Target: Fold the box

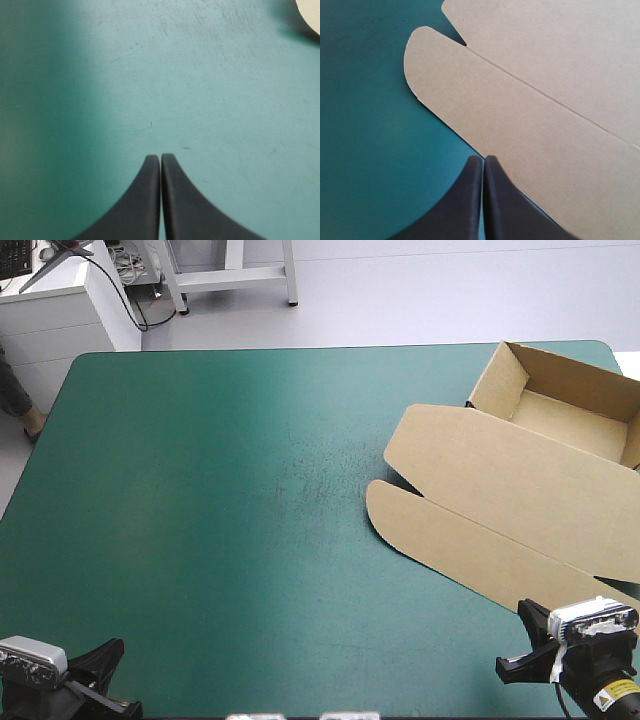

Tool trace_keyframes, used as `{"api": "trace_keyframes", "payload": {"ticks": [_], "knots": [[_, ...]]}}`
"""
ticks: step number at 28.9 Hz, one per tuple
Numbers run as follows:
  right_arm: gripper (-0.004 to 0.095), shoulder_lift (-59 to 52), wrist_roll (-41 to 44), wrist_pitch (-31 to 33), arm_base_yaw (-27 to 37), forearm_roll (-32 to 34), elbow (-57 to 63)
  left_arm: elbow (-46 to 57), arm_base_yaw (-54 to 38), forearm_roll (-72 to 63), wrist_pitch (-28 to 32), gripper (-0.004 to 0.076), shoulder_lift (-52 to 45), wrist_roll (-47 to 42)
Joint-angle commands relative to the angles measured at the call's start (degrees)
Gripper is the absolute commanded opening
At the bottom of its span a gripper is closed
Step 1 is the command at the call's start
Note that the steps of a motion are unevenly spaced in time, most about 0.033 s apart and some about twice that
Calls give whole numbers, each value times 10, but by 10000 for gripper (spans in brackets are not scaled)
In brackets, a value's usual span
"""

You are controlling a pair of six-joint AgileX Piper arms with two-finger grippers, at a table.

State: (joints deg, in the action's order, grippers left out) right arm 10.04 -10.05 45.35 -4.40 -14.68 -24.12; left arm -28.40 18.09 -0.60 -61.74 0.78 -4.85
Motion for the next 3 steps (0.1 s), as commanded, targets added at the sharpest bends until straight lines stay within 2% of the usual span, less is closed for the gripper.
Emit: {"api": "trace_keyframes", "payload": {"ticks": [1,3], "knots": [[0,6,-2,-40,-2,-5,-16,-14,2,-3,37,-8,11,0],[0,6,-2,-40,-2,-5,-16,-14,2,-3,36,-8,11,0]]}}
